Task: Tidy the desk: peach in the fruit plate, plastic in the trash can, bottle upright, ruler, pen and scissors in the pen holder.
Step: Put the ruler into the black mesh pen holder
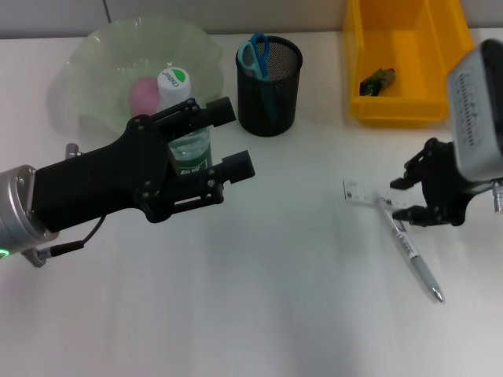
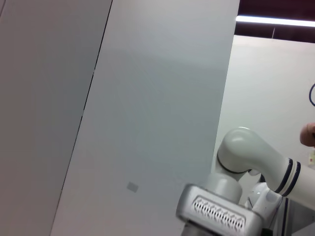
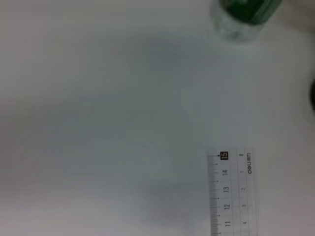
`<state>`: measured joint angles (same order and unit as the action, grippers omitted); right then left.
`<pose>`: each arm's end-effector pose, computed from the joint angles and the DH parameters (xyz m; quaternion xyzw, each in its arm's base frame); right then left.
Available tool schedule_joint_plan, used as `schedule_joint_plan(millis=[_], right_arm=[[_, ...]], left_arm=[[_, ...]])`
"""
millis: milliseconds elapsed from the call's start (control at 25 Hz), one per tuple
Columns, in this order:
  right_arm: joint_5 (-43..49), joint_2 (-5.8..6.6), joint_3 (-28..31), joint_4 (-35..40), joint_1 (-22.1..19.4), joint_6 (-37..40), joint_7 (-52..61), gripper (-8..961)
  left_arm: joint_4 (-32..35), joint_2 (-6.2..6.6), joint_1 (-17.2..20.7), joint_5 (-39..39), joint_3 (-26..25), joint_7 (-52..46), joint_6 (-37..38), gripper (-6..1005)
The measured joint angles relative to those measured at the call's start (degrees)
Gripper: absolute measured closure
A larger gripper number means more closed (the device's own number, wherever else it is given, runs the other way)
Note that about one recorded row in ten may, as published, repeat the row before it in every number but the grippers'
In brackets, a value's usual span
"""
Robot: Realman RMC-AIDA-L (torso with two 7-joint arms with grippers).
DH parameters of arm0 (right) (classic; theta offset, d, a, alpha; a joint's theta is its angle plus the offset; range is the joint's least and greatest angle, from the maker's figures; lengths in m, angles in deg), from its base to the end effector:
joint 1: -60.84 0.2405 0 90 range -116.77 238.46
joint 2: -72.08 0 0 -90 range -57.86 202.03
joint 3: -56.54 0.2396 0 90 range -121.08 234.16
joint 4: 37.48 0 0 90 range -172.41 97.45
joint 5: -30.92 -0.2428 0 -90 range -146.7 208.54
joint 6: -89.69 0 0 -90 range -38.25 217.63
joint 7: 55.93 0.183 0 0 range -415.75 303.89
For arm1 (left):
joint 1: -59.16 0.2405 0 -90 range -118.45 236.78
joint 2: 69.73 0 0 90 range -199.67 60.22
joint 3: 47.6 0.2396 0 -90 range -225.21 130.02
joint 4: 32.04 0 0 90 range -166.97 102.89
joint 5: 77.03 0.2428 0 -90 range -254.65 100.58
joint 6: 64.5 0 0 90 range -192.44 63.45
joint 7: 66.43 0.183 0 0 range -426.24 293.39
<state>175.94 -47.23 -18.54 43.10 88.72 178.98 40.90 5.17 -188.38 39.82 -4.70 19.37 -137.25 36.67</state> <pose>0.1992 0.3734 -0.0085 -0.9759 -0.0329 -0.1867 0.1078 -0.1929 0.3033 -0.0180 -0.8722 -0.1264 -0.4687 0.0599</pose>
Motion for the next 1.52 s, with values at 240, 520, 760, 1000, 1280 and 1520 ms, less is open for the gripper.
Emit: schedule_joint_plan(millis=[240, 520, 760, 1000, 1280, 1520], right_arm=[[-3.52, -0.01, 2.66, 1.80, -1.88, 0.04, 0.30, 569], [-10.57, -0.02, 7.34, 2.09, -2.82, -0.30, 0.50, 567], [-27.10, 0.02, 15.36, -3.97, -2.82, -7.84, 0.18, 566], [-36.10, 0.04, 15.62, -11.30, -1.51, -15.93, -2.22, 565], [-56.09, -0.03, 14.64, -28.66, 4.48, -26.75, -14.44, 563], [-65.27, -0.05, 14.67, -40.89, 12.58, -32.95, -22.84, 562]], left_arm=[[0.02, 0.11, -0.07, 0.11, 0.00, 0.04, 0.00, 213], [0.01, 0.16, -0.41, 0.24, -0.02, -0.04, -0.01, 213], [-0.03, 0.19, -0.36, 0.24, -0.07, 0.02, -0.01, 213], [-0.04, 0.18, -0.61, 0.31, -0.20, 0.05, -0.27, 213], [-0.01, 0.10, -0.98, 0.07, -0.10, 0.15, -0.15, 213], [-0.02, 0.11, -1.22, 0.11, -0.55, 0.96, -0.57, 213]])
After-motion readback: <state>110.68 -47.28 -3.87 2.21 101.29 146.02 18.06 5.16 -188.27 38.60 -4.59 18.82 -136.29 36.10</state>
